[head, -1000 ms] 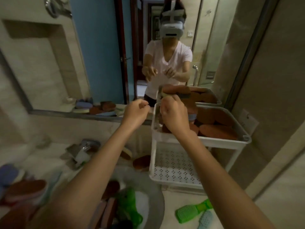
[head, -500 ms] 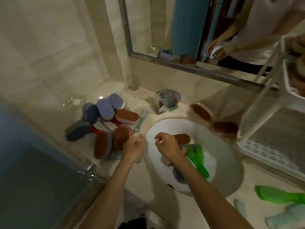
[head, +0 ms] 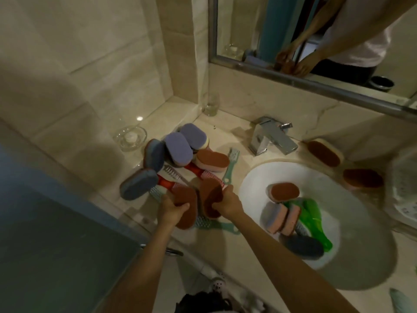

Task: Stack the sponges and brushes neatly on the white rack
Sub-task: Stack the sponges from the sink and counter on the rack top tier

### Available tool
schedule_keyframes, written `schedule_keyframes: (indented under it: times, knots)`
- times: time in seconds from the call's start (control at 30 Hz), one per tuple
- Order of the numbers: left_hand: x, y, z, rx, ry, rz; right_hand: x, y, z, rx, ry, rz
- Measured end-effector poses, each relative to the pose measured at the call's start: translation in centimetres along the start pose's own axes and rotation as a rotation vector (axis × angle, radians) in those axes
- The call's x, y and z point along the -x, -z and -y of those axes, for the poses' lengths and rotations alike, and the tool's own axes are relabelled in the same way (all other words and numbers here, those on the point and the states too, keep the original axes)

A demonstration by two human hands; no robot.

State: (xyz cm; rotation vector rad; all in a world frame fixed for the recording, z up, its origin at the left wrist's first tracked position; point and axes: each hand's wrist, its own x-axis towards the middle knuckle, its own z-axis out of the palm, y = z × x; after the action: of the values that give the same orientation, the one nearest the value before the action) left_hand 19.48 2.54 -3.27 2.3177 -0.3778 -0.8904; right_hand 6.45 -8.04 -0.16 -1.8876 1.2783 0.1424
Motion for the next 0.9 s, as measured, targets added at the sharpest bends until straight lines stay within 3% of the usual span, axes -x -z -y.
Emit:
schedule_keyframes:
  times: [0.27,0.57,0.9]
  knots:
    - [1.2,0.8,-2.3,0.112,0.024,0.065,-1.0,0.4,-0.4,-0.155,-0.109,0.04]
    - [2.4,3.6,-8.0,0.379,-0.102,0.024,0.1,4.9,-1.6,-0.471,0.001,-0.074]
    - [10.1,-0.2,-21.3,0.455,-0.473,0.109,6.7,16.6,-1.9,-0.859,0.162,-0.587]
